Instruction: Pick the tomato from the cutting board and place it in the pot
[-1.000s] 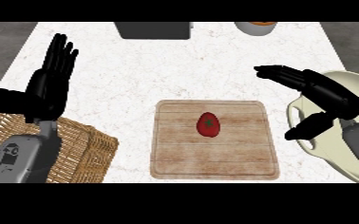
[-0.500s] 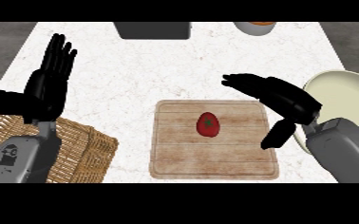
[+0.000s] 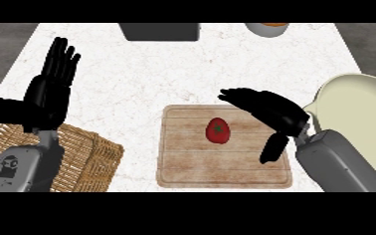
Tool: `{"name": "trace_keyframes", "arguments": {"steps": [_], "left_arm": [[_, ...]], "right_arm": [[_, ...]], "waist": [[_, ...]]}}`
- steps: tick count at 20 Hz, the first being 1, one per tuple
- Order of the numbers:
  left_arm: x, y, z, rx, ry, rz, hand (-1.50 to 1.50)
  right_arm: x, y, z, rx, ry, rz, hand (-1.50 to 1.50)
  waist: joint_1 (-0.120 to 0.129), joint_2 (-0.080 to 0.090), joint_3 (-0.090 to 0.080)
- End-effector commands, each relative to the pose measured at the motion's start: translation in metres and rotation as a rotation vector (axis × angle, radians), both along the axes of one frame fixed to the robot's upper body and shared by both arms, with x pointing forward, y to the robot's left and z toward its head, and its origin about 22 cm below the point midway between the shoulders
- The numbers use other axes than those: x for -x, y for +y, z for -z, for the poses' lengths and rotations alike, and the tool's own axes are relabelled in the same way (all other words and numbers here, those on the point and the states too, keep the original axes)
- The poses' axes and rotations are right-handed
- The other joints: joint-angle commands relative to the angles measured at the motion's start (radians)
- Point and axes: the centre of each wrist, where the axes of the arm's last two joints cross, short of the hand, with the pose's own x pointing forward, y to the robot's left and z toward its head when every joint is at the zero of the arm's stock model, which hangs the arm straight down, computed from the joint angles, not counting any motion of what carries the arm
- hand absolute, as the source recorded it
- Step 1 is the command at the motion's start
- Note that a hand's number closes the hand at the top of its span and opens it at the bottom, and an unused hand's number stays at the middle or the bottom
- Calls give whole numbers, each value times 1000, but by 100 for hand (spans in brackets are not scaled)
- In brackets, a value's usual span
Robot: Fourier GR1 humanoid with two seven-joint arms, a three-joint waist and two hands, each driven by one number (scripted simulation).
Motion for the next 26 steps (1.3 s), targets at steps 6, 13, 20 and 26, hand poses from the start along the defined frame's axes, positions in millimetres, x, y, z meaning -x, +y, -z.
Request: {"name": "trace_keyframes", "arguments": {"steps": [6,13,20,26], "left_arm": [[4,-3,-6,-14,-20,-9,0],[-14,-2,-7,3,-8,13,0],[-4,12,-1,-19,4,1,0],[-1,-12,-4,-15,-3,-8,0]], "right_arm": [[16,20,29,-56,-46,-38,-150],[1,46,39,44,-63,35,-150],[-19,29,57,24,-19,48,-150],[-14,53,75,46,-32,8,-150]], "waist": [[-1,-1,0],[0,1,0],[1,1,0],[0,0,0]]}}
